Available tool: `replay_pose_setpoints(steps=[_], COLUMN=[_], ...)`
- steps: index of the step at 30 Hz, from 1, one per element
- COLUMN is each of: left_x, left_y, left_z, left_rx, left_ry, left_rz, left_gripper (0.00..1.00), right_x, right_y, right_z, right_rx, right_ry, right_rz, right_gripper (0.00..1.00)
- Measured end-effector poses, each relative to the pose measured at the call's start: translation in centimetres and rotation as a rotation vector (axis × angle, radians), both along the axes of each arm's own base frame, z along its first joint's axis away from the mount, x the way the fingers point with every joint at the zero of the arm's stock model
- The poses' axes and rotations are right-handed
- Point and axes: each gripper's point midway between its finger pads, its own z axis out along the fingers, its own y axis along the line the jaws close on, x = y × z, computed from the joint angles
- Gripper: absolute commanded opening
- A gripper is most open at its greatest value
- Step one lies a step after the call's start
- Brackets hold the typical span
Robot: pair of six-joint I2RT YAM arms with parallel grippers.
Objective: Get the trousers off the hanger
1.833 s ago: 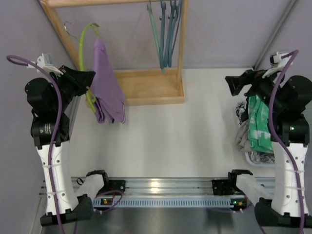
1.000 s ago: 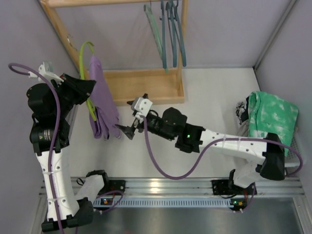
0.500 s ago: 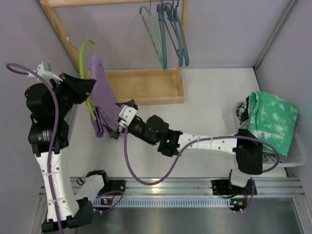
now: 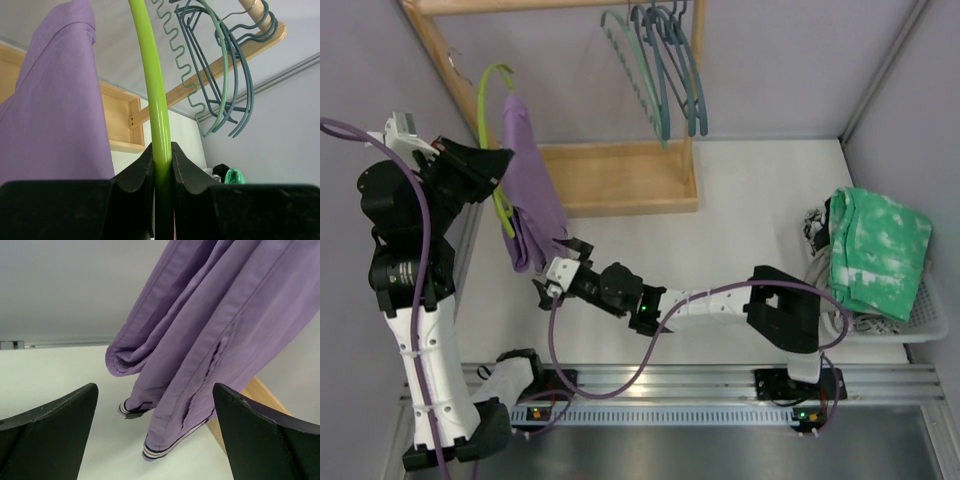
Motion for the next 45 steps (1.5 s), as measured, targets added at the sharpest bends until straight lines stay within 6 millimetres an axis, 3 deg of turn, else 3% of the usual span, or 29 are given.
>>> replay_pose_setpoints(steps=[5,11,23,28,38,45], left_x=[-0.2,-0.6,-0.4,-0.2,-0.2,-0.3], left_y=[-0.2,-0.4,-0.7,-0.7,-0.8,-1.0], left_z=[0.9,1.6,1.8,1.7,1.7,1.8], left_rx=[-0.014,-0.026,-0.051,-0.053,-0.056,-0.072], left_ry=[-0.015,-0.028,-0.019,-0.013,-0.013,-0.011], left_rz=[-0.005,-0.016,-0.028,-0.031,-0.040,-0.052], left_gripper=[0.00,0.00,0.00,0.00,0.00,0.00], right_x=[1.2,2.4,5.4,6.8,11.9,12.3], right_y=[1.0,1.2,-0.5,-0.1,-1.8,-3.1], right_z=[-1.8,-1.5,-0.7,-0.5,2.2,5.2], right_rx=[-0.026,-0.013,-0.012,0.007,0.085,0.136], right_ry=[-0.005,-0.050,-0.118,-0.111,-0.093,-0.090], right_rz=[-0.053,-0.117,-0.250,-0.272,-0.360,-0.358], right_gripper=[0.99,0.99,0.99,0.99,0.99,0.83])
